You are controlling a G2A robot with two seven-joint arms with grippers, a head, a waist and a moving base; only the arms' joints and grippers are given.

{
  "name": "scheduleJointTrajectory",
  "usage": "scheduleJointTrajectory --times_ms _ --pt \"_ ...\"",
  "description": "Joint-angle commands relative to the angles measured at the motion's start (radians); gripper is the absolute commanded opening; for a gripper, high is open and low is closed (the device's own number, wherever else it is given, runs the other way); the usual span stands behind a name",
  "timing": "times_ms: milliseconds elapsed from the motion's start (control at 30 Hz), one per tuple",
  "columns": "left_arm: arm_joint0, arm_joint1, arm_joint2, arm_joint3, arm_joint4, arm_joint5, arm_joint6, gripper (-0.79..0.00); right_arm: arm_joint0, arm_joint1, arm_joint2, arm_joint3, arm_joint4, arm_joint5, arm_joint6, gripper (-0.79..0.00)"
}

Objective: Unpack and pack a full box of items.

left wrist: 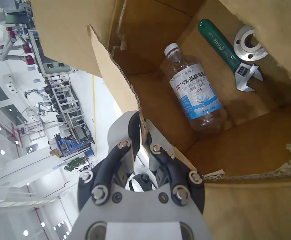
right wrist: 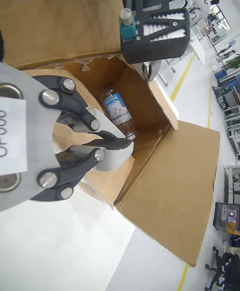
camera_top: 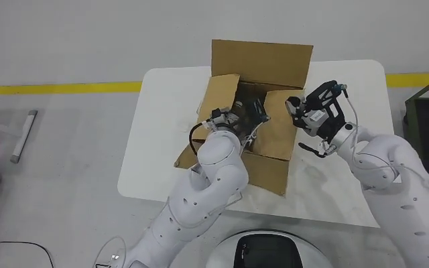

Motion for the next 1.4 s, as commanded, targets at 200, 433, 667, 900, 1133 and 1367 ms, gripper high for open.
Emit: scheduleJointTrajectory --times_ms 200,433,667,900,1133,1367 --pt "-0.011 0.001 -0.060 -0.015 0.066 -0.042 0.018 0.000 0.007 0.005 -0.001 0.005 0.007 -0.006 0.018 -0.785" --pt "-0.020 0.014 -0.151 -0.026 0.161 -0.096 0.054 0.000 0.007 0.010 0.002 -0.001 0.011 -0.012 0.030 -0.785" --pt "0.003 0.029 -0.264 -0.013 0.172 -0.135 0.120 0.000 0.011 0.015 -0.004 -0.018 -0.007 -0.024 0.058 -0.785" --pt "0.037 0.032 -0.293 -0.043 0.202 -0.159 0.134 0.000 0.003 0.019 -0.008 -0.016 -0.004 -0.022 0.062 -0.785" --pt "0.039 0.035 -0.308 -0.029 0.282 -0.170 0.144 0.000 -0.005 0.023 -0.006 -0.016 0.005 -0.018 0.075 -0.785" --pt "0.053 0.045 -0.371 -0.023 0.364 -0.184 0.165 0.000 -0.013 0.026 -0.015 -0.011 0.006 -0.008 0.083 -0.785"
